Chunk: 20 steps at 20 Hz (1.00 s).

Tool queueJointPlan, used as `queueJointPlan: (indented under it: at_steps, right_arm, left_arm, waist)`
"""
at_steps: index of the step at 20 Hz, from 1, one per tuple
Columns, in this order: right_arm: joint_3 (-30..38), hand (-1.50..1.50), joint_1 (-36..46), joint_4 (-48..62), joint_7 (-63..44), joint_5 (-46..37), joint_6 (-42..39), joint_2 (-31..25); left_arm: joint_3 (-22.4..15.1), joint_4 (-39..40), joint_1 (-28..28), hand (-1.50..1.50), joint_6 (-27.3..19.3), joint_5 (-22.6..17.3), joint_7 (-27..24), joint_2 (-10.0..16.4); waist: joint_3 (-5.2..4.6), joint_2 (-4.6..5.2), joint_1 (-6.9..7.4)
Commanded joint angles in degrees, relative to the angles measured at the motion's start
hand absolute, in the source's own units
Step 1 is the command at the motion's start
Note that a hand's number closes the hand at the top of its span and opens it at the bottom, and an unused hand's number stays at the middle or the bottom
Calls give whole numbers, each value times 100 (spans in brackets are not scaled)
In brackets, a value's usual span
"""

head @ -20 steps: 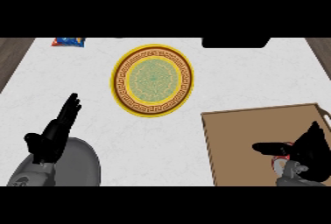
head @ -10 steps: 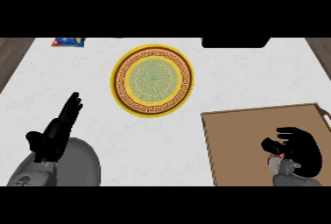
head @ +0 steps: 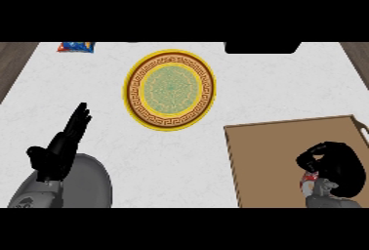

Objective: Pick the can from the tray and place it in the plate

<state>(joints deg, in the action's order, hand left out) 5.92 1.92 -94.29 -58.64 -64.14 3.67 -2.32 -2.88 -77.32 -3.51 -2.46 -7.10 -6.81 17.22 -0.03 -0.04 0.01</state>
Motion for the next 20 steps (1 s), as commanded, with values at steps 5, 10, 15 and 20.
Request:
queueJointPlan:
  at_steps: [5, 10, 15, 20]
  right_arm:
    - [-1897, 150, -625, -324, 1717, -401, 47, -38]
    - [-2520, 150, -934, -1593, 1750, -547, -237, -116]
    - [-3196, 150, -1248, -2829, 1351, -1270, -574, -172]
    - [-3390, 150, -579, -3199, 1222, -1974, -518, -75]
  left_arm:
    - [116, 76, 118, 0, 147, -32, -149, 90]
    - [266, 379, -117, 0, 333, -58, -140, 177]
    - [323, 176, -212, 0, 175, -9, 143, 76]
    - [276, 242, 136, 0, 326, 55, -315, -7]
  waist:
    - [2, -17, 75]
    - [-2, -9, -48]
    - [-2, -17, -59]
    - [-2, -11, -4]
